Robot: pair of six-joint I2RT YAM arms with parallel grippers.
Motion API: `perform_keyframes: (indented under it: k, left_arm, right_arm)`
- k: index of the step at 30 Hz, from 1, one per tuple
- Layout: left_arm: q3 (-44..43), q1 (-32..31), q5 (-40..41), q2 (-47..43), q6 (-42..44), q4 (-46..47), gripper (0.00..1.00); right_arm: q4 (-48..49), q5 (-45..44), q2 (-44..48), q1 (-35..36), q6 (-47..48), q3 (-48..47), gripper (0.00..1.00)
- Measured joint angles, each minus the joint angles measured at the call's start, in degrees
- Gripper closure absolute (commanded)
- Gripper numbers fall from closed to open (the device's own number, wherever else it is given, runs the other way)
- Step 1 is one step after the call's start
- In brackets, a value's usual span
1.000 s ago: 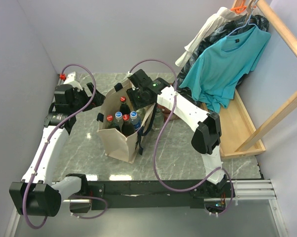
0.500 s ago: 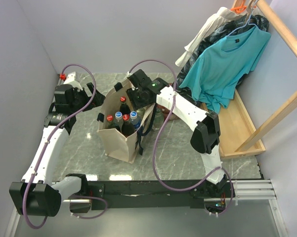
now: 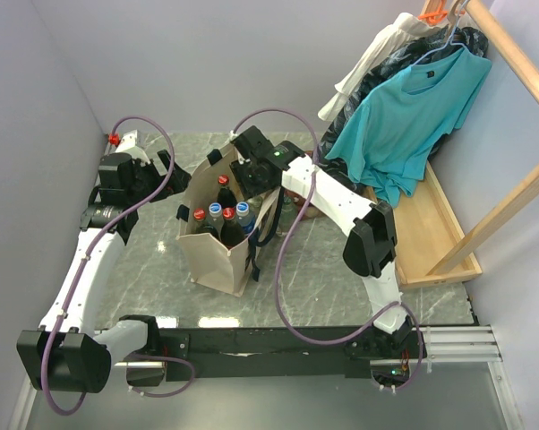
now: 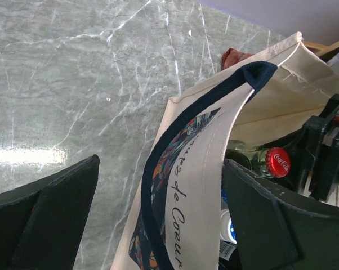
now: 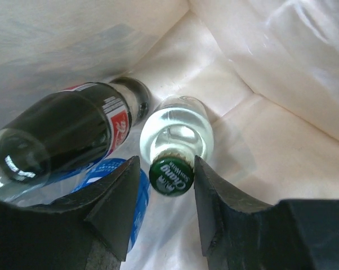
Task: Take the beverage out of the canvas bag
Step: Take out the drink from the canvas bag.
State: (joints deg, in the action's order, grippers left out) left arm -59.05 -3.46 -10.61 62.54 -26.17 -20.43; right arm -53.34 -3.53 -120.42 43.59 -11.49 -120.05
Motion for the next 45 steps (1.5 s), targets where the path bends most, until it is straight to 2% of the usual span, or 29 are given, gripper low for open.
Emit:
perform_keyframes:
  k: [2,8,9,11,12,14,15,17,45]
  left_arm:
    - [0.00,0.00,0.00,0.00,0.00,-0.02,0.04]
    - [0.00,0.00,0.02,0.00,0.00,-0.02,0.04]
    - [0.00,0.00,0.02,0.00,0.00,-0.02,0.04]
    - [0.00,0.00,0.02,0.02,0.00,-0.02,0.04]
    - [0.00,0.00,0.02,0.04,0.00,0.00,0.04]
    - [0.00,0.00,0.02,0.09,0.00,-0.02,0.04]
    - [0.00,0.00,0.02,0.11,0.00,-0.02,0.04]
    - [0.00,0.00,0.02,0.11,0.00,0.00,0.04]
    - [0.00,0.00,-0.02,0.20,0.00,0.00,0.04]
  right_arm:
    - [-0.13,0.00,-0.52,-0.04,0.17,-0.15,0.54]
    - [-0.59,-0.04,-1.90,-0.15,0.66,-0.90,0.67]
    - [-0.61,0.00,-1.90,-0.24,0.68,-0.92,0.73]
    - [-0.61,0.00,-1.90,-0.24,0.72,-0.92,0.78]
    - [-0.63,0.00,-1.90,-0.26,0.74,-0.92,0.89]
    - [-0.63,-0.02,-1.90,-0.26,0.76,-0.92,0.91]
    - [-0.63,-0.02,-1.90,-0.26,0.79,-0.92,0.96]
    - [-0.61,-0.07,-1.90,-0.26,0.79,-0.92,0.99]
    - [2.62,-4.98,-1.42,-0.24,0.68,-0.52,1.00]
